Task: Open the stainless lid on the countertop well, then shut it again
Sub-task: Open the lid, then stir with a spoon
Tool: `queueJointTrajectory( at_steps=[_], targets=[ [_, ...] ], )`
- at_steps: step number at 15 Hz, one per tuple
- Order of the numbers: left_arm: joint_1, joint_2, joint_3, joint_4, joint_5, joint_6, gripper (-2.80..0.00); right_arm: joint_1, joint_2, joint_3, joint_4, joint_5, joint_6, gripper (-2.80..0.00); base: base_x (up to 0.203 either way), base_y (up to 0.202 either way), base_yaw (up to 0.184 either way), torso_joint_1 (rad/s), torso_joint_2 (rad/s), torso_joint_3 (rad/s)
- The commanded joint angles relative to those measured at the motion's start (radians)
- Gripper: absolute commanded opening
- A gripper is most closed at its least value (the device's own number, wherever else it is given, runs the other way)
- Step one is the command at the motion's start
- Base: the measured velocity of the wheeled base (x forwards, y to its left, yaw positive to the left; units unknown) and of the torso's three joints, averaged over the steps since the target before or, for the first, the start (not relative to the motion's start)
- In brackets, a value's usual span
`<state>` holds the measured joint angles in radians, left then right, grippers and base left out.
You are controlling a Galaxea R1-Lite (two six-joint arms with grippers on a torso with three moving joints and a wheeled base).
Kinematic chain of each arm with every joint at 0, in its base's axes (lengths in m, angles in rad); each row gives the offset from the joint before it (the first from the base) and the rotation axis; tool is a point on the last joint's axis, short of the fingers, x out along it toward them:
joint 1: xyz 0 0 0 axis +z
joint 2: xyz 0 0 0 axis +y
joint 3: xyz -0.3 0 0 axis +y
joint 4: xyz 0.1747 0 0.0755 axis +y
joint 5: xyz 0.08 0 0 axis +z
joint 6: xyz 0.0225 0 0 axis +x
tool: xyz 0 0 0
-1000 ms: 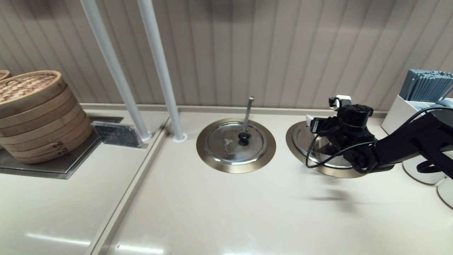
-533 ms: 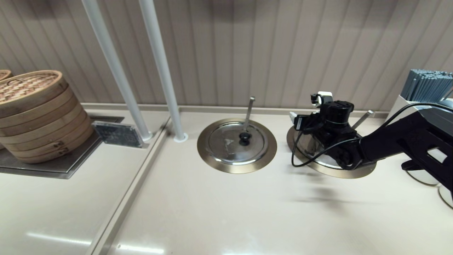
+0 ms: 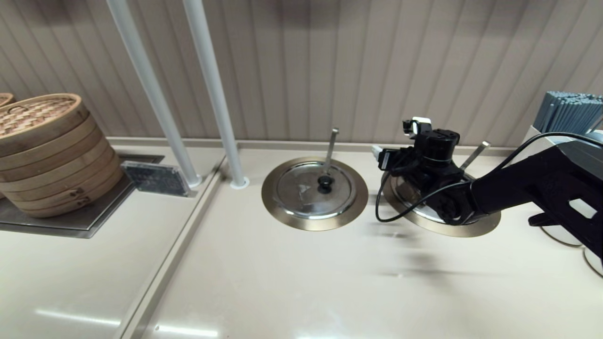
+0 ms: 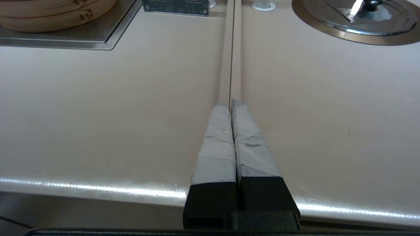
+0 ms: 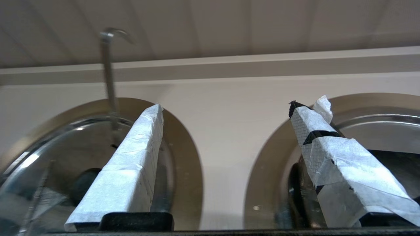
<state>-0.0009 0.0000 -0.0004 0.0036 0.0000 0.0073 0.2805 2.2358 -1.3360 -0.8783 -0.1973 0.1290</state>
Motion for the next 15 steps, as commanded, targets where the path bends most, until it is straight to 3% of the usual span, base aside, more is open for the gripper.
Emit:
queueJointTrajectory(
  at_steps=[1, 6, 10, 12, 15],
  targets=[
    [-0.001, 0.0, 0.0, -0.001, 0.0, 0.0, -2.8, 0.005, -0.049, 0.005, -0.008, -0.008, 0.004, 0.0, 0.0, 0.0, 0.0, 0.0, 0.0, 0.0],
    [-0.001, 0.0, 0.0, 0.0, 0.0, 0.0, -2.8, -0.003, -0.127, 0.051, -0.005, -0.011, 0.013, 0.0, 0.0, 0.0, 0.0, 0.0, 0.0, 0.0],
    [-0.001, 0.0, 0.0, -0.001, 0.0, 0.0, -2.8, -0.204, -0.108, 0.035, 0.114, -0.008, -0.003, 0.0, 0.0, 0.0, 0.0, 0.0, 0.0, 0.0],
    [-0.001, 0.0, 0.0, -0.001, 0.0, 0.0, -2.8, -0.294, -0.06, -0.04, 0.21, -0.005, 0.006, 0.0, 0.0, 0.0, 0.0, 0.0, 0.0, 0.0],
    [-0.001, 0.0, -0.001, 0.0, 0.0, 0.0, -2.8, -0.363, 0.001, -0.19, 0.428, -0.005, 0.052, 0.0, 0.0, 0.0, 0.0, 0.0, 0.0, 0.0]
  ],
)
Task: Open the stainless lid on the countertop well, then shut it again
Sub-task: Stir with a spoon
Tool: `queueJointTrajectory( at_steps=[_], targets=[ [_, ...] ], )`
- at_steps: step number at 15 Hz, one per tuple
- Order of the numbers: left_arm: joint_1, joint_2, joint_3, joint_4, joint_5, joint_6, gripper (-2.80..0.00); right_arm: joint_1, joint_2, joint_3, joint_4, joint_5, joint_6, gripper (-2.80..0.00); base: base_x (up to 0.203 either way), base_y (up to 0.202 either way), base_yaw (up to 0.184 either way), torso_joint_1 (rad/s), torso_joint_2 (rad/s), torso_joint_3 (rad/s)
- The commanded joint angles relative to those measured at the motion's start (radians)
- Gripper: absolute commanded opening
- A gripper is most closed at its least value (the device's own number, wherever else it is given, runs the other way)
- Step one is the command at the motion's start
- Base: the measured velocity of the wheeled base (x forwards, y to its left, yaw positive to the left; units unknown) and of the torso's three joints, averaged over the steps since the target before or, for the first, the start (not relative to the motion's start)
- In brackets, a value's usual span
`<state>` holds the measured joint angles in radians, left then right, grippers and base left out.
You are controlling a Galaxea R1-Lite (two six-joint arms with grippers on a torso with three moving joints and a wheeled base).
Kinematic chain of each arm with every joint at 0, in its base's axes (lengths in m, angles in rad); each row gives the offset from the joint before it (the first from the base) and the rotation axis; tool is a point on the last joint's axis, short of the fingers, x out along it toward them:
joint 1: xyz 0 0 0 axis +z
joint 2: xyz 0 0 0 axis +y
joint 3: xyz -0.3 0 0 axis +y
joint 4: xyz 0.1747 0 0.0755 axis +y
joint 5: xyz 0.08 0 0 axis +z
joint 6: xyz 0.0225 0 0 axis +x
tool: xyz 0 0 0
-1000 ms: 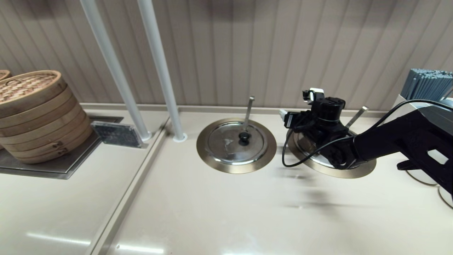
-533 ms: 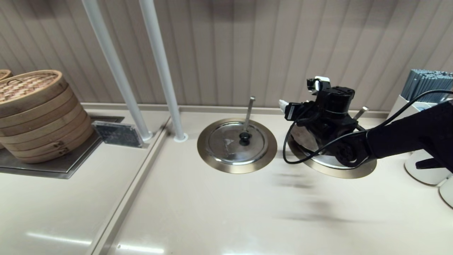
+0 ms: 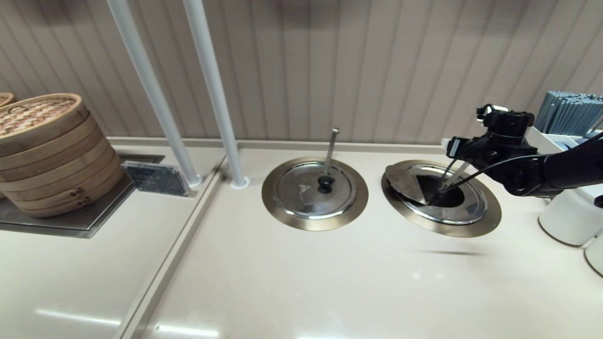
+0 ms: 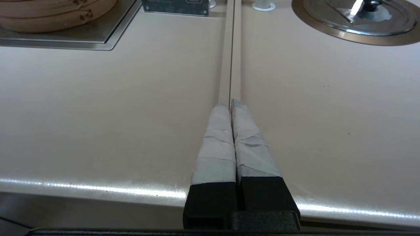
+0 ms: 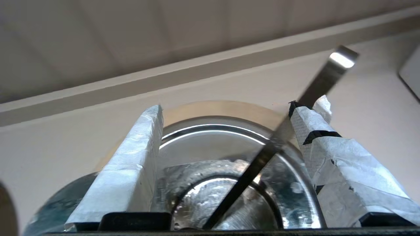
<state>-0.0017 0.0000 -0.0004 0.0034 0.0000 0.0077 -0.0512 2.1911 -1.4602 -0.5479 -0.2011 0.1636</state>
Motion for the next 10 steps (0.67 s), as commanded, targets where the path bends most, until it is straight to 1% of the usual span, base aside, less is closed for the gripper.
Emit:
queueJointTrajectory(
  at_steps=[1, 3, 6, 8, 10],
  targets=[
    [0.0, 0.0, 0.0, 0.0, 0.0, 0.0, -2.8, -0.044, 0.058, -0.104, 0.176, -0.001, 0.046, 0.0, 0.0, 0.0, 0.0, 0.0, 0.0, 0.0],
    [0.0, 0.0, -0.001, 0.0, 0.0, 0.0, -2.8, -0.068, 0.104, -0.169, 0.241, -0.001, 0.073, 0.0, 0.0, 0.0, 0.0, 0.0, 0.0, 0.0],
    [0.0, 0.0, 0.0, 0.0, 0.0, 0.0, -2.8, -0.082, 0.156, -0.213, 0.248, 0.0, 0.073, 0.0, 0.0, 0.0, 0.0, 0.0, 0.0, 0.0],
    [0.0, 0.0, 0.0, 0.0, 0.0, 0.0, -2.8, -0.098, 0.208, -0.287, 0.249, 0.004, 0.07, 0.0, 0.0, 0.0, 0.0, 0.0, 0.0, 0.0],
    [0.0, 0.0, 0.0, 0.001, 0.0, 0.0, -2.8, -0.109, 0.249, -0.337, 0.249, 0.037, 0.07, 0.0, 0.0, 0.0, 0.0, 0.0, 0.0, 0.0]
  ],
)
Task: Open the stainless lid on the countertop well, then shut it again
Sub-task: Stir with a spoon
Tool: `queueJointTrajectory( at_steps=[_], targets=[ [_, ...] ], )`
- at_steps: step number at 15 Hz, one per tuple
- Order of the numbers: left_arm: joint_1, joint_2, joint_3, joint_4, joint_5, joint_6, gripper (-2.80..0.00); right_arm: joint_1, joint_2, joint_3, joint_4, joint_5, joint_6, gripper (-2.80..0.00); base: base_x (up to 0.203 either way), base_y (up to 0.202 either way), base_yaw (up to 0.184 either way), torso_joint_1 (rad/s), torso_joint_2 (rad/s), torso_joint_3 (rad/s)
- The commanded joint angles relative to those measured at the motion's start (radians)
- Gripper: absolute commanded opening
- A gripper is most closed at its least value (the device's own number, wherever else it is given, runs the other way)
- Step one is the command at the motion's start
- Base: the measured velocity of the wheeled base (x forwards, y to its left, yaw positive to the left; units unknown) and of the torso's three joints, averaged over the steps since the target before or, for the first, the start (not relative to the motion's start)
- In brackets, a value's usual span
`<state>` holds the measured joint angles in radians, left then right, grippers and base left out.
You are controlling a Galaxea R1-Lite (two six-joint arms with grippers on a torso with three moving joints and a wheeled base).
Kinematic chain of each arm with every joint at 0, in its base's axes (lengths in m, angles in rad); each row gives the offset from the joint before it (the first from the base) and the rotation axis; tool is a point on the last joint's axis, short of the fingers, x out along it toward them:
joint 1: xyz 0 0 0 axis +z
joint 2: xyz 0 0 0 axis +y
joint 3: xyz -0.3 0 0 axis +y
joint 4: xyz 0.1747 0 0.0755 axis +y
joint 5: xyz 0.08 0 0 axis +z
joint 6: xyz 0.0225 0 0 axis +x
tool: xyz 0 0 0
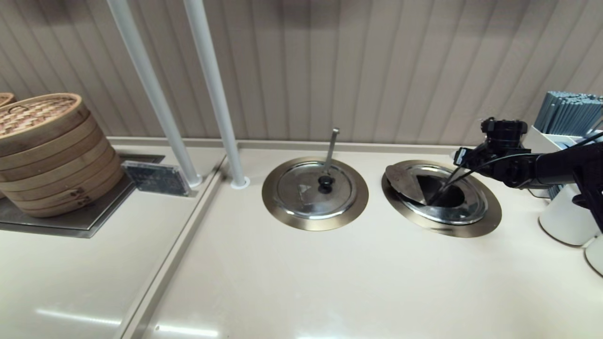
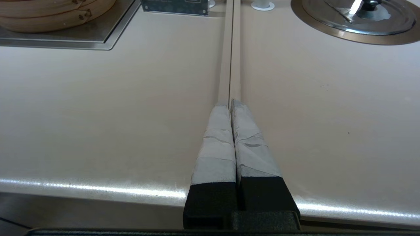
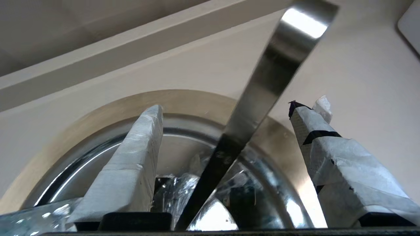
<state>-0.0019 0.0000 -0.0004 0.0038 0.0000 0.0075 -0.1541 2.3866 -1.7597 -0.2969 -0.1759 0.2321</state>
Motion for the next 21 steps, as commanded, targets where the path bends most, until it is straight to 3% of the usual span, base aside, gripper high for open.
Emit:
queueJointTrajectory(
  at_steps=[1, 8, 13, 14, 21],
  targets=[
    [0.0, 0.0, 0.0, 0.001, 0.0, 0.0, -2.8, -0.007, 0.069, -0.057, -0.002, 0.02, 0.001, 0.0, 0.0, 0.0, 0.0, 0.0, 0.0, 0.0],
    [0.0, 0.0, 0.0, 0.0, 0.0, 0.0, -2.8, 0.005, 0.164, -0.196, 0.013, 0.022, -0.005, 0.0, 0.0, 0.0, 0.0, 0.0, 0.0, 0.0],
    [0.0, 0.0, 0.0, -0.001, 0.0, 0.0, -2.8, 0.014, 0.165, -0.196, 0.01, 0.035, -0.044, 0.0, 0.0, 0.0, 0.0, 0.0, 0.0, 0.0],
    [0.0, 0.0, 0.0, -0.001, 0.0, 0.0, -2.8, 0.014, 0.166, -0.198, 0.009, 0.036, -0.057, -2.8, 0.0, 0.0, 0.0, 0.0, 0.0, 0.0],
    [0.0, 0.0, -0.001, 0.001, 0.0, 0.0, -2.8, 0.016, 0.152, -0.199, 0.001, 0.036, -0.057, -2.8, 0.0, 0.0, 0.0, 0.0, 0.0, 0.0]
  ],
)
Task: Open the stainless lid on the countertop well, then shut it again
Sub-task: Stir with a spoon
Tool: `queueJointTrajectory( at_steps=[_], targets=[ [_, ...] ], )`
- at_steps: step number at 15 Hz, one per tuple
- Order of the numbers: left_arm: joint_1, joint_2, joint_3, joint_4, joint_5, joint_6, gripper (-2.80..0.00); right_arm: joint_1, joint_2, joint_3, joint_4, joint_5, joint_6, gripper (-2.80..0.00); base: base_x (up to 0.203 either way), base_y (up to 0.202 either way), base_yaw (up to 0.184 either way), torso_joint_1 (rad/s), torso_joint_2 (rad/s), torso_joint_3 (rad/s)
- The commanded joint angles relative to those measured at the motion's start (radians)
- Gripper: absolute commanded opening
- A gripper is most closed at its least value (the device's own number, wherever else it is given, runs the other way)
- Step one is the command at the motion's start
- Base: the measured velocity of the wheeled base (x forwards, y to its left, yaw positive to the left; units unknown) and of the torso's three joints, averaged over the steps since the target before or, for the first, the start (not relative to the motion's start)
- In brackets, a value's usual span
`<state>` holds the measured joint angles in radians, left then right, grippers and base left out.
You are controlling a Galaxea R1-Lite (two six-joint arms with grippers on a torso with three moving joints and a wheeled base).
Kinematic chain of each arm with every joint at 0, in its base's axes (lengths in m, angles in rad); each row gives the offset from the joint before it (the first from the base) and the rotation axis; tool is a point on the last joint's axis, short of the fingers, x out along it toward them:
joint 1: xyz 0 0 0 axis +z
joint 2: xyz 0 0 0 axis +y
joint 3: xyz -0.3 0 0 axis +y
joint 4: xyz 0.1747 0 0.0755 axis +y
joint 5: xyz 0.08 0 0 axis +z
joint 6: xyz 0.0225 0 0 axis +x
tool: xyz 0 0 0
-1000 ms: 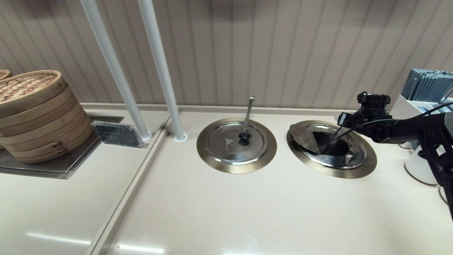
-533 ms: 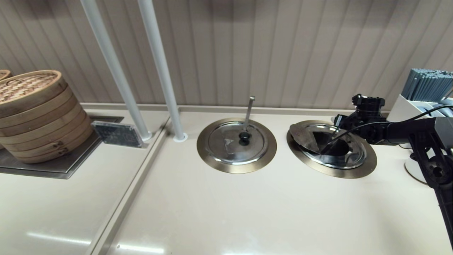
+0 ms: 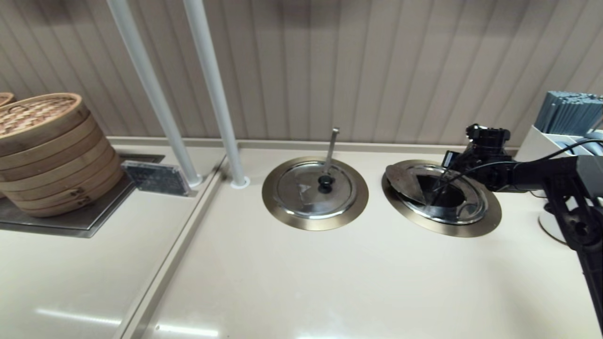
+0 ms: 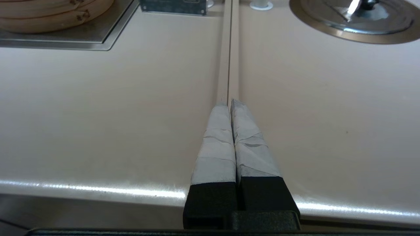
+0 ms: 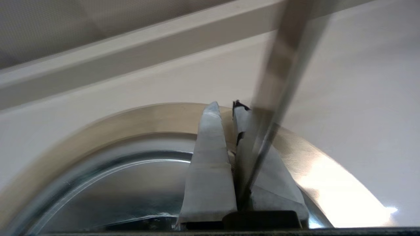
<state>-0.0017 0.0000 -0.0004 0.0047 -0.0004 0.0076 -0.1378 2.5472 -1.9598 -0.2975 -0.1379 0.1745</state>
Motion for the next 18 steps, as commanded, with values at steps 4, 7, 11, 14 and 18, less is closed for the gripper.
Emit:
queueJointTrajectory(
  at_steps=[4, 7, 11, 14, 18],
  targets=[
    [0.0, 0.0, 0.0, -0.002, 0.0, 0.0, -2.8, 0.0, -0.043, 0.01, 0.003, -0.002, 0.009, -2.8, 0.0, 0.0, 0.0, 0.0, 0.0, 0.0],
    [0.0, 0.0, -0.001, -0.002, 0.0, 0.0, -2.8, 0.0, -0.116, 0.1, 0.003, -0.001, 0.017, -2.8, 0.0, 0.0, 0.0, 0.0, 0.0, 0.0],
    [0.0, 0.0, 0.0, -0.002, 0.0, 0.0, -2.8, 0.009, -0.239, 0.229, -0.034, 0.02, 0.035, -2.8, 0.0, 0.0, 0.0, 0.0, 0.0, 0.0],
    [0.0, 0.0, -0.001, -0.001, 0.0, 0.0, -2.8, 0.024, -0.325, 0.313, -0.048, 0.03, 0.034, -2.8, 0.0, 0.0, 0.0, 0.0, 0.0, 0.0],
    [0.0, 0.0, -0.001, 0.0, 0.0, 0.0, -2.8, 0.044, -0.357, 0.343, -0.134, 0.03, -0.017, -2.8, 0.0, 0.0, 0.0, 0.0, 0.0, 0.0]
  ],
)
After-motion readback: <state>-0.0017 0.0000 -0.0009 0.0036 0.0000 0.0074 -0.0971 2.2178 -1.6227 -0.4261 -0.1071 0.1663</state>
